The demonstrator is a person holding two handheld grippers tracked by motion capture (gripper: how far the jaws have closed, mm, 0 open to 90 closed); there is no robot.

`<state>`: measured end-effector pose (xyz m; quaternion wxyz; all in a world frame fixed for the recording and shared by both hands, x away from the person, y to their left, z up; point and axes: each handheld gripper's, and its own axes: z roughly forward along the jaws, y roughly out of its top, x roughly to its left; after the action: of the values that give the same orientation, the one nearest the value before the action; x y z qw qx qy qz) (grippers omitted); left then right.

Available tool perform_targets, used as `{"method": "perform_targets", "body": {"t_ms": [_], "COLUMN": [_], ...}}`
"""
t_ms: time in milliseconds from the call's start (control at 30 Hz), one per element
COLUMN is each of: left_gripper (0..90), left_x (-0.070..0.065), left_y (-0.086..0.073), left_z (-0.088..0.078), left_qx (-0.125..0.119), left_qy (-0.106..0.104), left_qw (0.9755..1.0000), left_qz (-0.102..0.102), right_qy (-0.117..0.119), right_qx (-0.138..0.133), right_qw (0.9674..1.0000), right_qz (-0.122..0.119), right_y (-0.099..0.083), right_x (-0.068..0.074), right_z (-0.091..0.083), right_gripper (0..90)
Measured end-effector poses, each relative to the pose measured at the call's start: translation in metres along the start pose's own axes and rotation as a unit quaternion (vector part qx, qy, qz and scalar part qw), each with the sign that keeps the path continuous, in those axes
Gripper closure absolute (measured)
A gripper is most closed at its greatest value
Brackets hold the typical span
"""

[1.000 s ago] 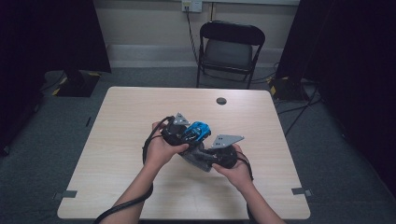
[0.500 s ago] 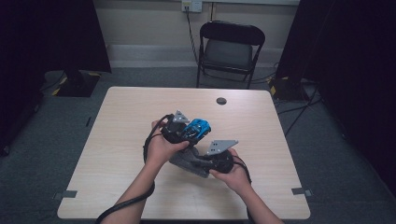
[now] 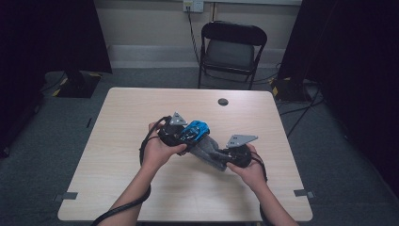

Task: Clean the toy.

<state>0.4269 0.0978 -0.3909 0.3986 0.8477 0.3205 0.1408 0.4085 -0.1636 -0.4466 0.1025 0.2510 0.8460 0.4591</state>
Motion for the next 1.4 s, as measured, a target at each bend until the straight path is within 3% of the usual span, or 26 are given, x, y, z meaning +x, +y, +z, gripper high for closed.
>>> {"method": "perform_targets", "body": {"t_ms": [233, 367, 667, 1167, 1400], "left_gripper": [28.4, 28.4, 28.4, 28.3, 28.4], "left_x": [-0.004, -0.005, -0.008, -0.008, -0.008], "left_y": [-0.009, -0.014, -0.023, -0.018, -0.014], "left_z": [-0.001, -0.001, 0.0, 0.004, 0.006], "left_qx": [0.0, 0.002, 0.006, 0.005, 0.003], "left_qy": [-0.009, -0.012, -0.018, -0.024, -0.023], "left_qw": [0.9999, 0.9999, 0.9998, 0.9997, 0.9997], "left_qz": [0.005, 0.003, 0.003, 0.0, -0.006], "right_qy": [-0.032, -0.055, -0.074, -0.039, -0.033], "right_qx": [-0.007, -0.009, -0.017, -0.019, -0.027], "right_qw": [0.9992, 0.9982, 0.9966, 0.999, 0.9989], "right_qz": [0.021, 0.021, 0.032, 0.01, 0.017], "right_y": [0.006, 0.01, 0.015, 0.02, 0.018], "right_x": [-0.016, -0.02, -0.028, -0.012, -0.011], "right_z": [-0.013, -0.016, -0.02, -0.004, -0.004], "right_gripper": [76.4, 76.3, 76.2, 76.2, 76.3]}}
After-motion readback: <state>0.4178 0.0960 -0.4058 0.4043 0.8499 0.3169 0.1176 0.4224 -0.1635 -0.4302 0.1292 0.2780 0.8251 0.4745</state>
